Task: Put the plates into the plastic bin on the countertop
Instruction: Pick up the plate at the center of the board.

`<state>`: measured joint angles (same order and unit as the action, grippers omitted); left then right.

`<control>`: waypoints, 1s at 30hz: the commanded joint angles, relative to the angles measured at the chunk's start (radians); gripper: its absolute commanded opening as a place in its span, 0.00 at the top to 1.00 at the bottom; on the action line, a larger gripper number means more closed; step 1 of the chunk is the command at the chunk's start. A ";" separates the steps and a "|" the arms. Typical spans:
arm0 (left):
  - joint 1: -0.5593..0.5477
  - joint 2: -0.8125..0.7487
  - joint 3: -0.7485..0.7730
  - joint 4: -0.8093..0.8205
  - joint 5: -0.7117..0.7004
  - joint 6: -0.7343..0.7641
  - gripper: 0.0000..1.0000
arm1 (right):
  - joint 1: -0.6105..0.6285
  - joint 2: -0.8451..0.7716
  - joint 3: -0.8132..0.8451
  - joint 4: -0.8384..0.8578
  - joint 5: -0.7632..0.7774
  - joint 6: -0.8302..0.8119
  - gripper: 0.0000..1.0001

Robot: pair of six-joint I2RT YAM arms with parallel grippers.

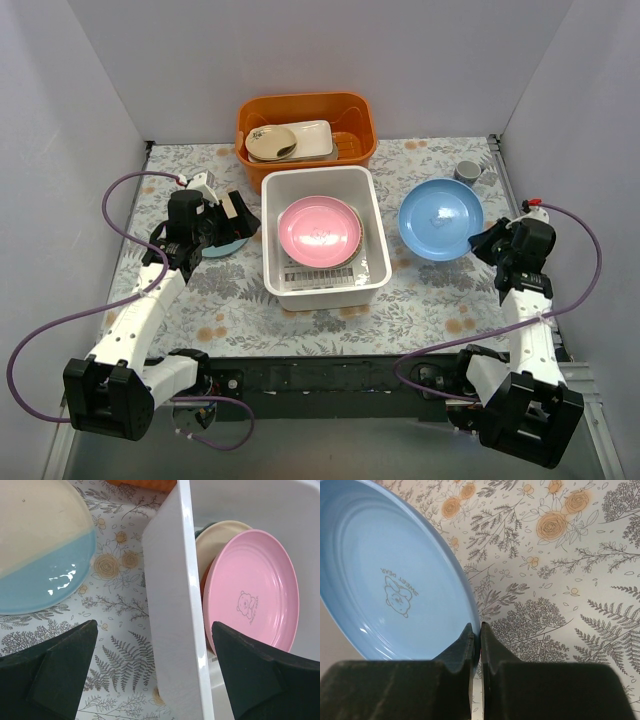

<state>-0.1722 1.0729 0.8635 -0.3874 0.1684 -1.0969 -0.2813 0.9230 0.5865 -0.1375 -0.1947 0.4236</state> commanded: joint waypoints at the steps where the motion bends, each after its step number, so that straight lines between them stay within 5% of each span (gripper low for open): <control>1: 0.004 -0.004 -0.003 0.012 0.008 0.008 0.02 | -0.007 -0.033 0.070 0.015 -0.029 0.015 0.99; 30: 0.005 0.027 -0.003 0.012 0.036 0.002 0.02 | 0.004 -0.042 0.114 0.114 -0.391 0.080 0.99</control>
<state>-0.1722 1.0958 0.8627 -0.3870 0.1917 -1.0973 -0.2859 0.8856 0.6586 -0.1009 -0.5346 0.4763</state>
